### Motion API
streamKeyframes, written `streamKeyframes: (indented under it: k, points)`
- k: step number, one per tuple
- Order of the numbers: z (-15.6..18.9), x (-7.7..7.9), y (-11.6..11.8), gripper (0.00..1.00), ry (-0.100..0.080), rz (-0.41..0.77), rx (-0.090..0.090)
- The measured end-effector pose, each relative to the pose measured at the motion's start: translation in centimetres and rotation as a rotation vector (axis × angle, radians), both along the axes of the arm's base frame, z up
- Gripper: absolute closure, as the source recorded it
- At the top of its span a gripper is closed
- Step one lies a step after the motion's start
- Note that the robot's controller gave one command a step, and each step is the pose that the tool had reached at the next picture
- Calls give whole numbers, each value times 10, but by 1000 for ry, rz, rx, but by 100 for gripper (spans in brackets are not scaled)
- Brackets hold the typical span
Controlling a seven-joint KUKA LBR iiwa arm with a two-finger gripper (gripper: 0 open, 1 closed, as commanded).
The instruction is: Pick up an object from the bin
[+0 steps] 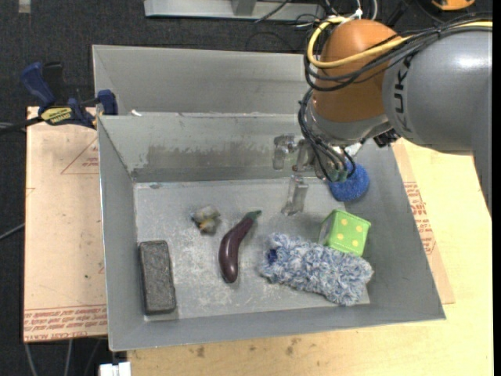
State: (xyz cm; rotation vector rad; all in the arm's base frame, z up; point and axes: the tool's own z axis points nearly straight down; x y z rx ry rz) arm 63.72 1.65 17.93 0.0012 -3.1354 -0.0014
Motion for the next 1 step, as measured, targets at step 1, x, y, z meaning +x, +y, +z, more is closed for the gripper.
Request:
streamKeyframes:
  k: [1]
  points:
    - [5,1,0,0,-8,0,0]
